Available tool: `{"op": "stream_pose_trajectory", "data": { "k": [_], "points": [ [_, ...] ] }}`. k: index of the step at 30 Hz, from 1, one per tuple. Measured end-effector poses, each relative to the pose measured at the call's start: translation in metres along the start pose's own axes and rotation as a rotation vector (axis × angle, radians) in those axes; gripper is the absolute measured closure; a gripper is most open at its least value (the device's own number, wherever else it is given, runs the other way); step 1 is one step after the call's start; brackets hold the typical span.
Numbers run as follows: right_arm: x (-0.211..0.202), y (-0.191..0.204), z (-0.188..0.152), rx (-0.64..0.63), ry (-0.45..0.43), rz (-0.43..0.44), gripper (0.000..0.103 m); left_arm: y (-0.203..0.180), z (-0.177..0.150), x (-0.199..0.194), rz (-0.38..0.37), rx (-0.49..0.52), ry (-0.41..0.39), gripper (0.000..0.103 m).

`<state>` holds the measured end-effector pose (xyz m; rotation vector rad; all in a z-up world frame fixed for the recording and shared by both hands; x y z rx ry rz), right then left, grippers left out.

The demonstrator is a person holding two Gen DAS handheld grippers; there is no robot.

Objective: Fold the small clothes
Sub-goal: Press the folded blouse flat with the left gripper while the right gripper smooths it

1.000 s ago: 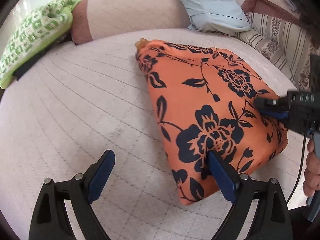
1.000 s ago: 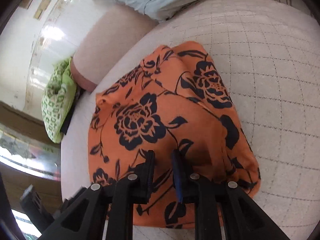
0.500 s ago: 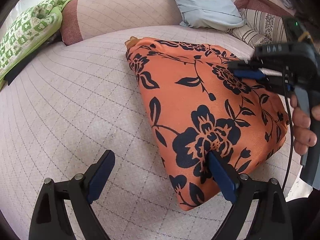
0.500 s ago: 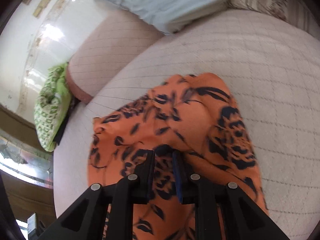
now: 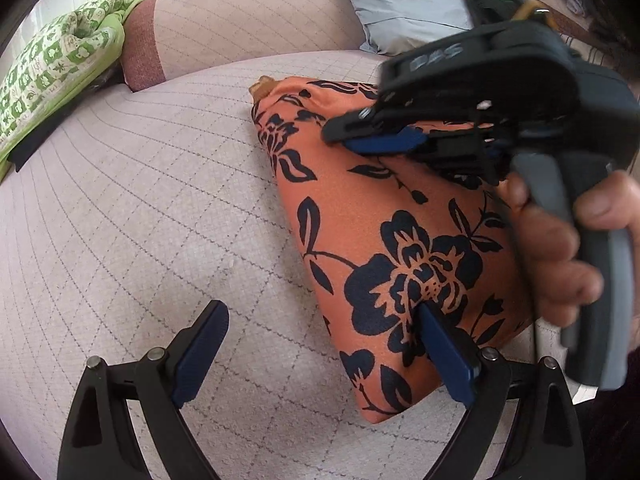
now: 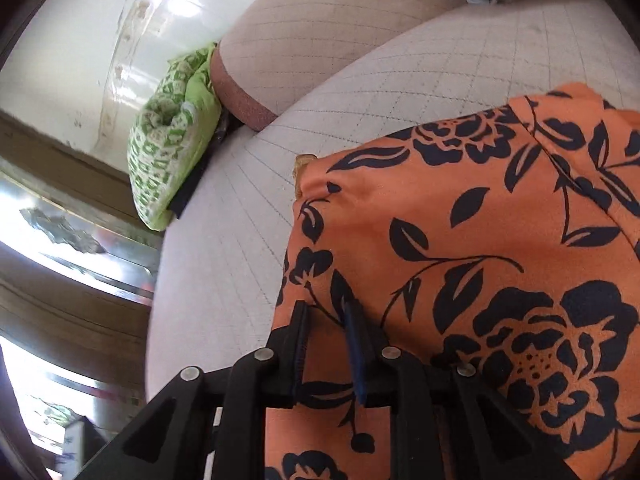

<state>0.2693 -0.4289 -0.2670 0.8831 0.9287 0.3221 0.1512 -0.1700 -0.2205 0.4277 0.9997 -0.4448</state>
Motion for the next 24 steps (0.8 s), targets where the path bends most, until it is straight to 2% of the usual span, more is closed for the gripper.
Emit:
{"op": "stream_pose_trajectory", "data": {
  "k": [3,5,8,10,12,16,19,20,22,24],
  "points": [
    [-0.028,-0.006,0.004,-0.009,-0.077,-0.032,0.081,0.001,0.003,-0.001,-0.009,-0.006,0.002,0.008],
    [-0.045,-0.013,0.007,0.009,-0.132,-0.036,0.081,0.004,0.007,-0.006,-0.046,-0.02,-0.012,0.008],
    [-0.09,-0.034,0.016,0.067,-0.252,-0.052,0.081,0.016,0.023,-0.022,-0.109,-0.063,-0.109,0.008],
    [-0.112,-0.045,0.019,0.107,-0.311,-0.06,0.08,0.027,0.034,-0.025,-0.121,-0.108,-0.161,0.008],
    [-0.128,-0.057,0.021,0.152,-0.354,-0.064,0.08,0.041,0.048,-0.012,-0.107,-0.172,-0.173,0.008],
    [-0.13,-0.068,0.023,0.208,-0.345,-0.038,0.08,0.06,0.06,0.035,-0.117,-0.295,-0.052,0.008],
    [-0.107,-0.069,0.022,0.184,-0.262,-0.091,0.079,0.056,0.058,0.054,-0.202,-0.362,0.029,0.007],
    [-0.103,-0.076,0.019,0.195,-0.246,-0.138,0.081,0.053,0.058,0.056,-0.204,-0.349,0.038,0.007],
    [-0.104,-0.087,0.015,0.233,-0.267,-0.114,0.081,0.046,0.057,0.056,-0.148,-0.287,0.016,0.005],
    [-0.109,-0.086,0.015,0.255,-0.275,-0.092,0.081,0.043,0.056,0.052,-0.124,-0.273,0.004,0.005]
  ]
}}
Point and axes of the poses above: each gripper's, at about its wrist camera, not at the fingertips, and x roughly the way its jaws point, y to its left, z to its top, the point moved 4 cm from there along x, roughly the way its jaws point, and after that the axes turned 10 degrees about z, right-handed, at the moved point
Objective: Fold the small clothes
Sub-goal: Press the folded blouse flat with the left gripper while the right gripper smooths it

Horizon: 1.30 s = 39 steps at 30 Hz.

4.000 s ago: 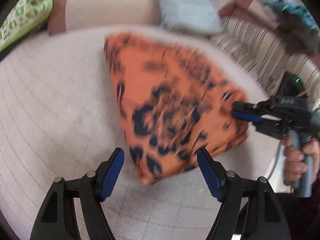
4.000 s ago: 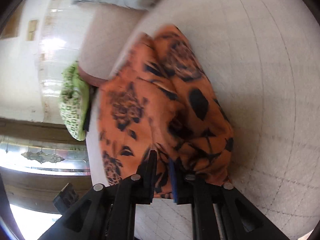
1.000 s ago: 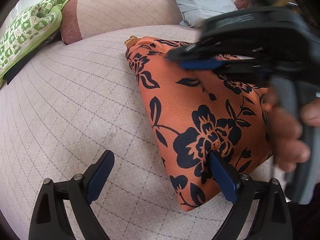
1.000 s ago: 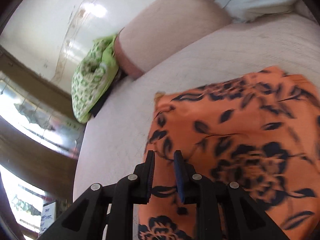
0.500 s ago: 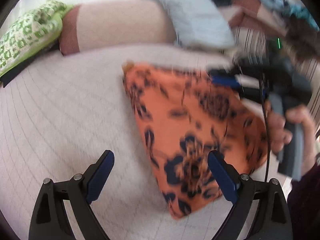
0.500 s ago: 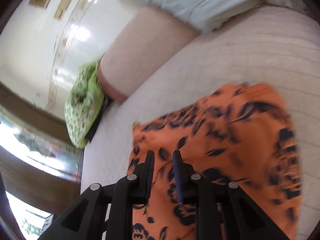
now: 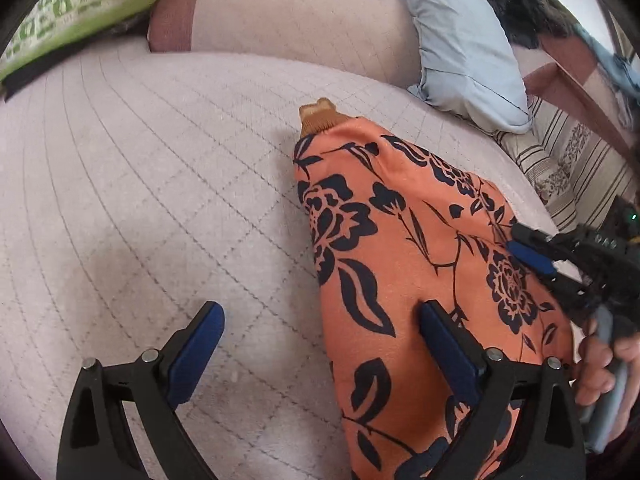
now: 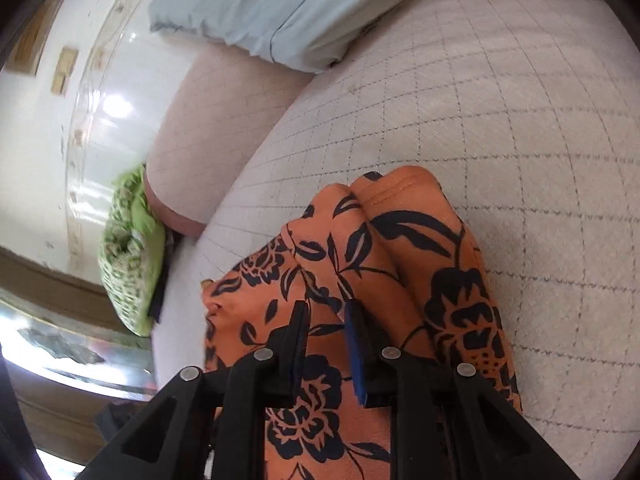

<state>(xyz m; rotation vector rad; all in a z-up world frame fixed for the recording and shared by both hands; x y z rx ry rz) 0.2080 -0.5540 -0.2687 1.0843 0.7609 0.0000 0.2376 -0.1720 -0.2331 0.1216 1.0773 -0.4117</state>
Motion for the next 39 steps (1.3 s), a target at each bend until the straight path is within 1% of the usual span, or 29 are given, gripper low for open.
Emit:
{"op": "stream_pose_trajectory", "data": {
  "k": [2,3,4,5,8,9,10,11,12,13,16,19,20,22,24,25,26,28,30,31,32,33,35,37,39],
  "points": [
    [-0.008,0.005,0.001,-0.017,-0.024,-0.021,0.081,-0.003,0.001,-0.007,0.026,0.028,-0.021,0.005],
    [-0.009,0.011,0.003,-0.03,-0.04,-0.03,0.081,-0.007,0.0,-0.013,0.051,0.062,-0.055,0.005],
    [-0.011,0.017,0.004,-0.04,-0.047,-0.029,0.079,-0.009,-0.001,-0.02,0.072,0.09,-0.081,0.005],
    [-0.014,0.022,0.004,-0.052,-0.044,-0.027,0.08,-0.012,-0.002,-0.025,0.083,0.111,-0.099,0.005],
    [-0.013,0.028,0.002,-0.064,-0.014,-0.021,0.08,-0.019,-0.006,-0.037,0.081,0.163,-0.129,0.005],
    [-0.01,0.027,-0.001,-0.065,0.009,-0.02,0.08,-0.023,-0.009,-0.039,0.09,0.185,-0.132,0.005],
    [-0.006,0.025,-0.005,-0.064,0.027,-0.025,0.079,-0.027,-0.013,-0.038,0.103,0.208,-0.127,0.002],
    [0.0,0.023,-0.009,-0.062,0.05,-0.04,0.079,-0.031,-0.017,-0.034,0.115,0.237,-0.11,0.0],
    [0.004,0.019,-0.012,-0.068,0.063,-0.062,0.08,-0.037,-0.022,-0.027,0.12,0.271,-0.079,0.0],
    [0.006,0.017,-0.013,-0.075,0.06,-0.062,0.08,-0.041,-0.03,-0.02,0.115,0.297,-0.053,0.0],
    [0.001,0.015,-0.012,-0.054,0.059,-0.042,0.08,-0.046,-0.034,-0.022,0.128,0.297,-0.093,0.0],
    [0.0,0.012,-0.012,-0.046,0.067,-0.029,0.08,-0.051,-0.035,-0.026,0.158,0.307,-0.099,0.0],
    [0.001,0.012,-0.012,-0.048,0.069,-0.027,0.08,-0.051,-0.036,-0.028,0.158,0.301,-0.093,0.0],
    [0.001,0.009,-0.011,-0.052,0.075,-0.023,0.08,-0.051,-0.033,-0.028,0.147,0.278,-0.047,0.0],
    [0.001,0.007,-0.011,-0.046,0.076,-0.015,0.08,-0.048,-0.028,-0.028,0.101,0.265,-0.012,0.0],
    [0.001,0.008,-0.011,-0.042,0.076,-0.012,0.08,-0.044,-0.025,-0.028,0.079,0.251,-0.011,0.0],
    [0.0,0.008,-0.011,-0.041,0.077,-0.011,0.08,-0.04,-0.022,-0.028,0.079,0.228,-0.018,0.0],
    [-0.001,0.01,-0.012,-0.049,0.078,-0.016,0.08,-0.026,-0.016,-0.033,0.078,0.149,-0.045,0.0],
    [-0.005,0.016,-0.012,-0.074,0.068,-0.029,0.08,-0.014,-0.01,-0.041,0.039,0.073,-0.092,0.0],
    [-0.006,0.02,-0.013,-0.091,0.06,-0.033,0.08,-0.01,-0.009,-0.044,0.035,0.049,-0.113,0.0],
    [-0.009,0.026,-0.013,-0.119,0.047,-0.028,0.079,-0.007,-0.007,-0.047,0.056,0.035,-0.132,0.0],
    [-0.011,0.032,-0.014,-0.14,0.039,-0.017,0.079,-0.007,-0.005,-0.048,0.096,0.046,-0.145,0.0],
    [-0.014,0.045,-0.018,-0.193,0.023,0.009,0.079,-0.012,-0.005,-0.048,0.168,0.099,-0.16,0.0],
    [-0.013,0.051,-0.022,-0.212,0.02,0.012,0.079,-0.019,-0.004,-0.045,0.215,0.147,-0.155,0.0],
    [-0.007,0.047,-0.025,-0.196,0.036,-0.014,0.079,-0.024,-0.008,-0.034,0.249,0.191,-0.123,0.0]
  ]
}}
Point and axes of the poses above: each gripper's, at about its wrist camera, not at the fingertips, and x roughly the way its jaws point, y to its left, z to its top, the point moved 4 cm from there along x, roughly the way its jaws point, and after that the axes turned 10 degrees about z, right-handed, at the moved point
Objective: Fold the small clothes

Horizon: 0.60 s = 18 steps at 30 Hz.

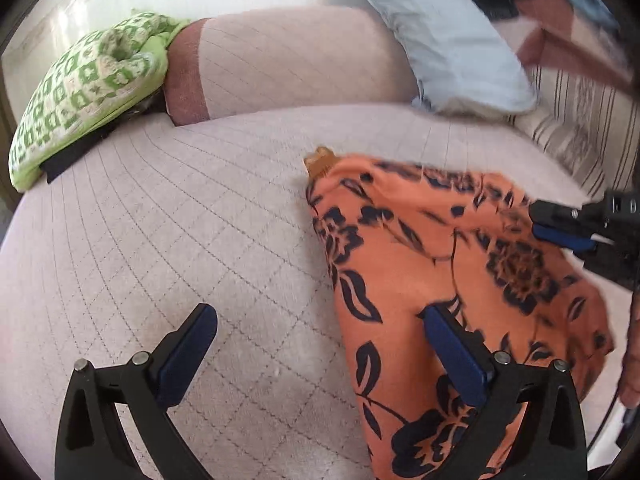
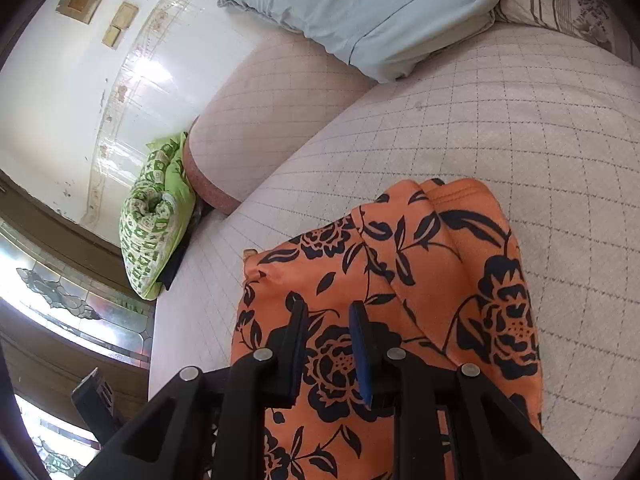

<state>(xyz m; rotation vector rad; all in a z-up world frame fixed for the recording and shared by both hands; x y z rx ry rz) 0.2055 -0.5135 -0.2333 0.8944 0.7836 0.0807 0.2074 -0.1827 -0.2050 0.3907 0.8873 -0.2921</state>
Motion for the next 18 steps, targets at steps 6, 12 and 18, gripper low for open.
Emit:
{"op": "stream_pose_trajectory", "data": {
  "k": [6,12,18],
  "points": [
    [0.016,-0.006,0.001,0.032,0.04,-0.059,0.08,-0.001,-0.003,0.006,-0.044,0.022,0.085,0.0],
    [0.042,0.039,0.016,-0.029,0.057,0.082,0.079,0.017,-0.006,-0.008,-0.04,0.01,0.084,0.0],
    [0.112,0.081,0.01,-0.147,0.209,0.068,0.079,0.023,-0.019,-0.016,-0.057,0.05,0.094,0.0]
  ]
}}
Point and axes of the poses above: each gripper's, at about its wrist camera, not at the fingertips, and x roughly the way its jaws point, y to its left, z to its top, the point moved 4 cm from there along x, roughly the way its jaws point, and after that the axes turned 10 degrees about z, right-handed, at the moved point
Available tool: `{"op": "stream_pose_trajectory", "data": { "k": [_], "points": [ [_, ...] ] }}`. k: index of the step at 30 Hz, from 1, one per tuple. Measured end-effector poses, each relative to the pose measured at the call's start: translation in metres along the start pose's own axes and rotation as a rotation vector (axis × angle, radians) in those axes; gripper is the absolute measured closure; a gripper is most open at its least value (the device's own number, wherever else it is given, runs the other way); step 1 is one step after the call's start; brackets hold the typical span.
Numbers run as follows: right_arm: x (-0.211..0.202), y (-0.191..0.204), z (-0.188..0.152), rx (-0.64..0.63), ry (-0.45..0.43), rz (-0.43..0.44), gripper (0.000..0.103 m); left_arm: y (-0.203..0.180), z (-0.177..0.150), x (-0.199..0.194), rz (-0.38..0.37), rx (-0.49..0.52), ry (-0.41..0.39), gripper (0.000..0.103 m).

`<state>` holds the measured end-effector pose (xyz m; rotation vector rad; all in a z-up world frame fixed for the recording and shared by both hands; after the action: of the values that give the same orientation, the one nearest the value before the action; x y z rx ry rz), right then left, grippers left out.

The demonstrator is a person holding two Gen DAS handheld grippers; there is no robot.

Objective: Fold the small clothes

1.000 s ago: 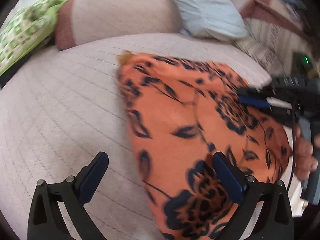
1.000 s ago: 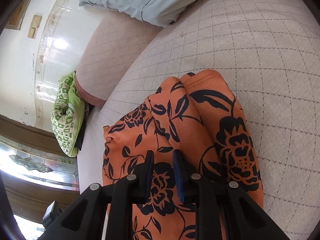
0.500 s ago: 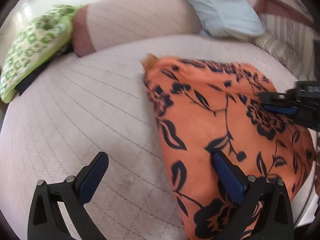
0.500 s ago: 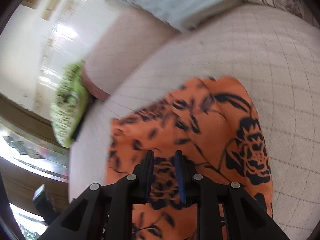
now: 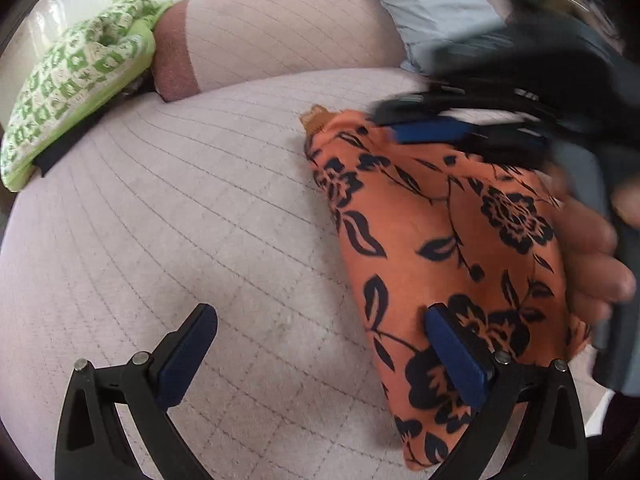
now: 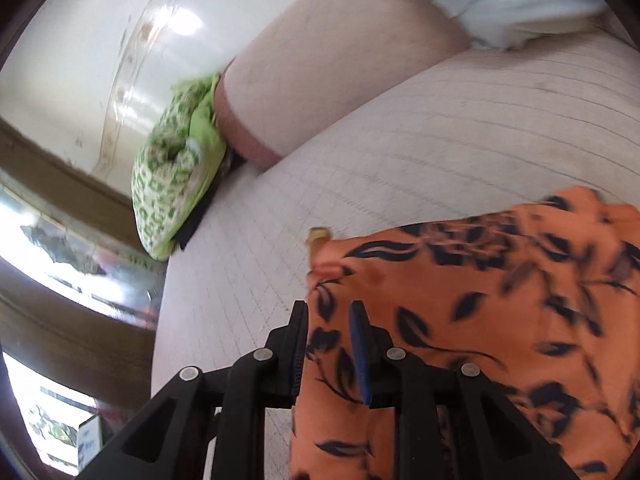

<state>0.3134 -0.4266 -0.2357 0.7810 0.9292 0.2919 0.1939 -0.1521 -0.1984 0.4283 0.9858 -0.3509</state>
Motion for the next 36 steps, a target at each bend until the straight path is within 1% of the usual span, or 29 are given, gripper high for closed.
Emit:
{"op": "stream_pose_trajectory", "data": {
  "k": [2,3,4,5,7,8,9,10,11,12,13,14,16,17,19,21,22,23,24,25,27,28,29,30,31,32,33,34,36],
  "points": [
    [0.024,-0.004,0.003,-0.039,0.053,-0.102,0.077,0.001,-0.003,0.002,-0.037,-0.001,0.018,0.0],
    [0.038,-0.011,0.003,-0.067,0.1,-0.197,0.077,0.002,-0.003,0.005,-0.064,-0.004,0.033,0.0],
    [0.045,-0.015,0.002,-0.077,0.129,-0.235,0.077,0.004,-0.001,0.008,-0.091,-0.014,0.052,0.0],
    [0.045,-0.017,0.002,-0.074,0.131,-0.224,0.077,0.007,0.0,0.009,-0.106,-0.028,0.06,0.0],
    [0.024,-0.015,0.003,-0.045,0.075,-0.204,0.077,0.013,0.004,0.007,-0.12,-0.056,0.043,0.0],
    [0.005,-0.015,0.004,-0.045,0.03,-0.229,0.077,0.016,0.007,0.004,-0.106,-0.061,0.018,0.0],
    [-0.009,-0.017,0.005,-0.057,0.001,-0.263,0.077,0.019,0.011,0.0,-0.093,-0.061,-0.01,0.0],
    [-0.024,-0.021,0.007,-0.072,-0.021,-0.319,0.077,0.019,0.013,-0.001,-0.096,-0.061,-0.023,0.0],
    [-0.04,-0.028,0.01,-0.076,-0.049,-0.381,0.077,0.018,0.014,-0.001,-0.108,-0.061,-0.021,0.0],
    [-0.056,-0.038,0.016,-0.057,-0.092,-0.423,0.077,0.015,0.013,0.001,-0.122,-0.057,-0.005,0.0],
    [-0.069,-0.051,0.023,-0.014,-0.114,-0.452,0.077,0.009,0.011,0.006,-0.141,-0.042,0.025,0.0],
    [-0.072,-0.06,0.029,0.016,-0.104,-0.476,0.077,0.003,0.008,0.011,-0.154,-0.024,0.057,0.0],
    [-0.065,-0.088,0.04,0.072,0.001,-0.5,0.077,-0.006,0.007,0.02,-0.167,-0.011,0.087,0.0],
    [-0.059,-0.102,0.043,0.098,0.03,-0.51,0.077,-0.008,0.007,0.023,-0.177,-0.012,0.093,0.0],
    [-0.059,-0.112,0.047,0.116,0.02,-0.553,0.08,-0.009,0.01,0.028,-0.211,-0.02,0.11,0.0],
    [-0.073,-0.108,0.048,0.112,-0.039,-0.566,0.08,-0.004,0.011,0.03,-0.232,-0.032,0.114,0.0],
    [-0.084,-0.101,0.045,0.089,-0.07,-0.552,0.078,-0.001,0.012,0.031,-0.236,-0.04,0.11,0.0],
    [-0.096,-0.099,0.041,0.071,-0.092,-0.519,0.076,0.003,0.012,0.03,-0.239,-0.044,0.108,0.0],
    [-0.11,-0.094,0.033,0.059,-0.113,-0.47,0.076,0.007,0.012,0.031,-0.246,-0.047,0.107,0.0],
    [-0.119,-0.093,0.028,0.064,-0.122,-0.44,0.076,0.009,0.014,0.03,-0.259,-0.051,0.105,0.0],
    [-0.147,-0.095,0.008,0.094,-0.151,-0.349,0.075,0.015,0.017,0.028,-0.285,-0.063,0.098,0.0],
    [-0.153,-0.096,-0.001,0.118,-0.157,-0.322,0.068,0.016,0.018,0.026,-0.301,-0.073,0.091,0.0],
    [-0.166,-0.102,-0.015,0.149,-0.165,-0.298,0.05,0.016,0.018,0.025,-0.311,-0.08,0.086,0.0],
    [-0.176,-0.109,-0.024,0.171,-0.181,-0.283,0.039,0.017,0.019,0.026,-0.313,-0.086,0.087,0.0],
    [-0.183,-0.112,-0.032,0.182,-0.194,-0.275,0.031,0.017,0.018,0.024,-0.312,-0.086,0.093,0.0],
    [-0.192,-0.119,-0.043,0.198,-0.197,-0.26,0.031,0.017,0.018,0.027,-0.314,-0.084,0.106,0.0],
    [-0.193,-0.123,-0.05,0.223,-0.191,-0.239,0.031,0.016,0.018,0.031,-0.318,-0.084,0.121,0.0],
    [-0.195,-0.13,-0.056,0.262,-0.182,-0.2,0.031,0.014,0.017,0.034,-0.32,-0.09,0.136,0.0],
    [-0.195,-0.141,-0.066,0.303,-0.172,-0.166,0.031,0.015,0.015,0.036,-0.335,-0.105,0.153,0.0]
  ]
}}
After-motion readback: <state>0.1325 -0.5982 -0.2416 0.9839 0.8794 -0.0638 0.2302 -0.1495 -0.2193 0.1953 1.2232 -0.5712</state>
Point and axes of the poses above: each gripper's, at about its wrist camera, not at the fingertips, and x roughly the way its jaws point, y to its left, z to its top, the point moved 4 cm from there along x, roughly the way its jaws point, and after that the axes turned 10 degrees about z, right-handed, at the moved point
